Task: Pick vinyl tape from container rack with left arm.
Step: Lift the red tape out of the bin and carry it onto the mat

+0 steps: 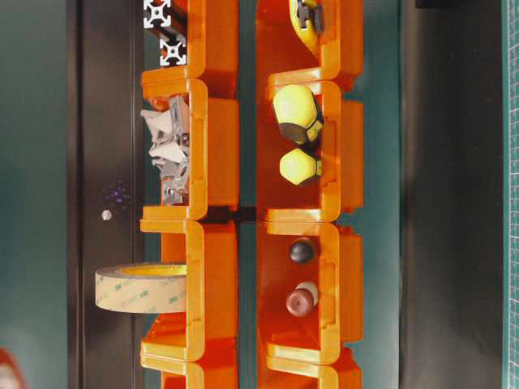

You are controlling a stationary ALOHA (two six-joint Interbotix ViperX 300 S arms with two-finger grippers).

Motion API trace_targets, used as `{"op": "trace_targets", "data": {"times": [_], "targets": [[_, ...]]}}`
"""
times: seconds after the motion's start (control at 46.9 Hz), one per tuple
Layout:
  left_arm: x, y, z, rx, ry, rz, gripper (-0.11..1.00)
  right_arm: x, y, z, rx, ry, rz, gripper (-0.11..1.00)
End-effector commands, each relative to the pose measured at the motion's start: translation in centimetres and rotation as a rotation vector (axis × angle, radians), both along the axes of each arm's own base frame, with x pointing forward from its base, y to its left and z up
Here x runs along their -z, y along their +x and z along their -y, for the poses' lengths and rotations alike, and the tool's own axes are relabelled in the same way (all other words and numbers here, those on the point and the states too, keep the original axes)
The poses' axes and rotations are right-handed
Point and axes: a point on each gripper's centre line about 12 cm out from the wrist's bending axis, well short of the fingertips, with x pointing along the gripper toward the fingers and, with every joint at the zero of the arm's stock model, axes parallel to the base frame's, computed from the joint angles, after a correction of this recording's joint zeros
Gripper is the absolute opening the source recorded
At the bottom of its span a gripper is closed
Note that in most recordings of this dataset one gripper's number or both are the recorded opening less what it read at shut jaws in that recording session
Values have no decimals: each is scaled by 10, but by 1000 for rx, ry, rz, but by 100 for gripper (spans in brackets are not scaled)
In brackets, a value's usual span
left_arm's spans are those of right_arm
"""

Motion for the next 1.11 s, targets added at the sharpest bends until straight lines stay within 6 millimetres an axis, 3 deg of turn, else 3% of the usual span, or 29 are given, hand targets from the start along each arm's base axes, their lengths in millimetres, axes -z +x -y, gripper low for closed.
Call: {"op": "trace_targets", "data": {"times": [0.0,0.149,0.32,0.491,0.747,0.896,1.088], "targets": [[-5,4,36,99,-38,96,21,-13,4,0,-1,3,31,0],[23,24,77,196,-87,160,21,-13,4,0,-1,4,32,0],[81,53,104,249,-93,131,21,-15,3,0,-1,4,40,0],[137,78,113,254,-78,67,21,-19,0,0,-1,7,61,0],[230,103,106,211,-37,-140,21,-24,-2,0,-1,8,81,0],[253,112,102,194,-29,-189,21,-24,-2,0,-1,8,83,0],[257,115,102,194,-33,-174,21,-26,-3,-1,-4,10,90,0]]}}
